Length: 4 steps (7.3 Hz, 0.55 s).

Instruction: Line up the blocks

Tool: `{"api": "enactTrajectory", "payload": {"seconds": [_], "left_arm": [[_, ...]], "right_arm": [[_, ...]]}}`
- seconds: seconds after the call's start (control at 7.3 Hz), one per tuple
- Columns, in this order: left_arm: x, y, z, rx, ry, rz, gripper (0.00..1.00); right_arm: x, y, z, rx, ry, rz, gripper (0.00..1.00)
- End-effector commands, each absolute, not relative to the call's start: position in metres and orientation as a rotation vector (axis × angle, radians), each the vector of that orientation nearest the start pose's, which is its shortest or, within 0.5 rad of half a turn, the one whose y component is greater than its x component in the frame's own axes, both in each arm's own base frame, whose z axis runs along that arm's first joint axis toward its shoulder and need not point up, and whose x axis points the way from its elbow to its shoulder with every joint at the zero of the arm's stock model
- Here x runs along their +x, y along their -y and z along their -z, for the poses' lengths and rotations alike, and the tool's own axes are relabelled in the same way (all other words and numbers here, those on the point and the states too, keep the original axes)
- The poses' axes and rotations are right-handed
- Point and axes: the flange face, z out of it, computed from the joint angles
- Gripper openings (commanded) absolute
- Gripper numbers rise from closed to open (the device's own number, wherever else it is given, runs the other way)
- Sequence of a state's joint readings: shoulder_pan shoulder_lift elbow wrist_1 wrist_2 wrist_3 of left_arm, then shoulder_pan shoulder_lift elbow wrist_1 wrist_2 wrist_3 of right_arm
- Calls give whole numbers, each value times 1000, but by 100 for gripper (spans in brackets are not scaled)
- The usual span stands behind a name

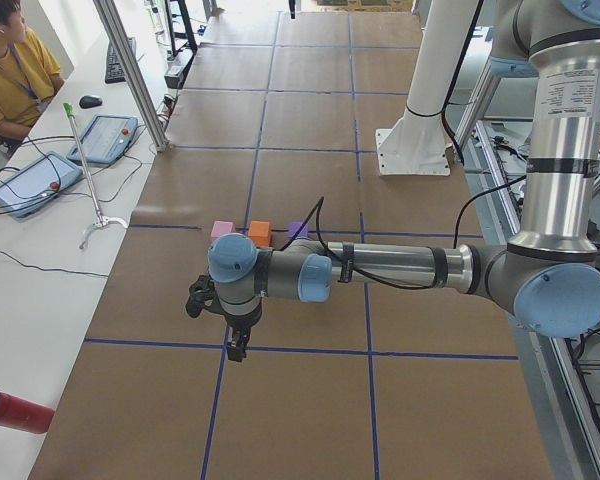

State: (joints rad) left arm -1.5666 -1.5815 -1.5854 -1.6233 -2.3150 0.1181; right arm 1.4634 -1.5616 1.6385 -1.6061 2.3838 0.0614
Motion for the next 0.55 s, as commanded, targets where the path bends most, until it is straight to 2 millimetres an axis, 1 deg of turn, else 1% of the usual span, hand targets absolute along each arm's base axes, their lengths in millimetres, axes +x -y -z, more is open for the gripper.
{"api": "enactTrajectory", "payload": {"seconds": [0.0,0.14,0.41], "left_arm": [[-63,502,-643,125,-732,-152,100],[-63,502,-644,130,-736,-158,100],[-63,505,-635,148,-733,-166,100]], "right_arm": [[7,501,-622,-30,813,60,100],[7,501,-622,-30,813,60,100],[7,501,-622,-30,813,60,100]]}}
